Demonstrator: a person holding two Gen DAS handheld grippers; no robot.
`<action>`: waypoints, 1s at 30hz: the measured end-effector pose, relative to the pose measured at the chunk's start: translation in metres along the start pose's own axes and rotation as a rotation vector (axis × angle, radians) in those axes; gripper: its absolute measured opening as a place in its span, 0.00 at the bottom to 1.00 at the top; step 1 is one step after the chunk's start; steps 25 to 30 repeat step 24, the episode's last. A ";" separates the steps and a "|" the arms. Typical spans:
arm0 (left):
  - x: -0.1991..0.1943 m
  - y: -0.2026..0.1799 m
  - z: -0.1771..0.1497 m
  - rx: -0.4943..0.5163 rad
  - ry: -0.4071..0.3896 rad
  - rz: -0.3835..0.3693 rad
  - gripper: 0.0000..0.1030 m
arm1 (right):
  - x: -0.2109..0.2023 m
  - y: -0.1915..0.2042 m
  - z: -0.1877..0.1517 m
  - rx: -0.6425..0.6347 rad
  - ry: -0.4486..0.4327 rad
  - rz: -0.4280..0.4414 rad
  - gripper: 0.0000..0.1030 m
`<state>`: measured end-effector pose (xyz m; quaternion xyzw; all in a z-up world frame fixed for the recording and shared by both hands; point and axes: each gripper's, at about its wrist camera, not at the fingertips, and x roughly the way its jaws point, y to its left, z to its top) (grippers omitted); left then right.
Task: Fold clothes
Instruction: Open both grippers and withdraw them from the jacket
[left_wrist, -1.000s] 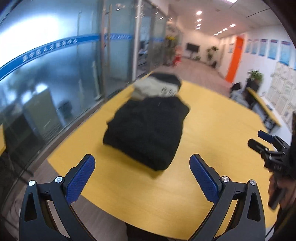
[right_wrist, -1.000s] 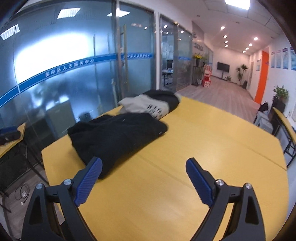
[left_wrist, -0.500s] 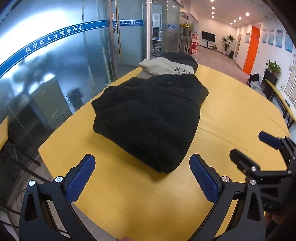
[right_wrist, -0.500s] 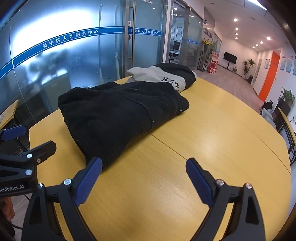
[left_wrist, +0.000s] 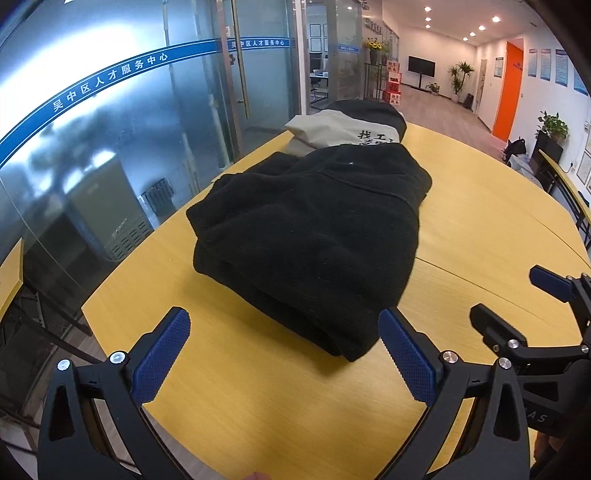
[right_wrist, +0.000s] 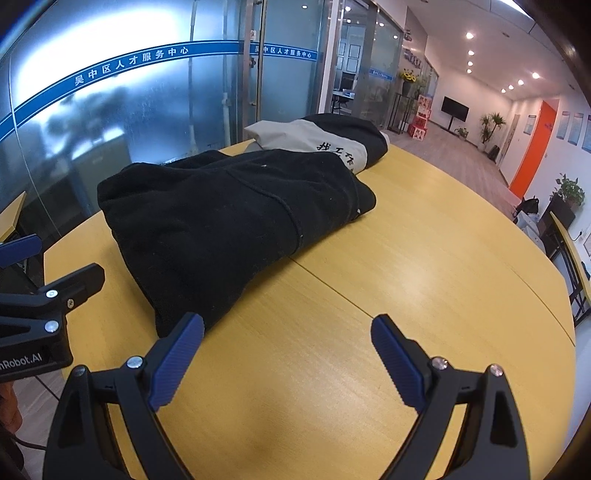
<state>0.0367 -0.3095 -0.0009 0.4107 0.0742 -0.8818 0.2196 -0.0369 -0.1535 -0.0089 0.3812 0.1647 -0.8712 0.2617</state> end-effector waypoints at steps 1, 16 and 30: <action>0.001 0.001 0.000 -0.001 0.001 0.003 1.00 | 0.001 0.000 0.001 -0.001 -0.001 -0.001 0.92; -0.017 0.004 -0.004 -0.038 -0.038 0.080 1.00 | -0.003 -0.004 0.003 -0.006 -0.005 -0.007 0.92; -0.017 0.003 -0.003 -0.035 -0.019 0.091 1.00 | -0.006 -0.005 0.004 -0.006 -0.006 -0.011 0.92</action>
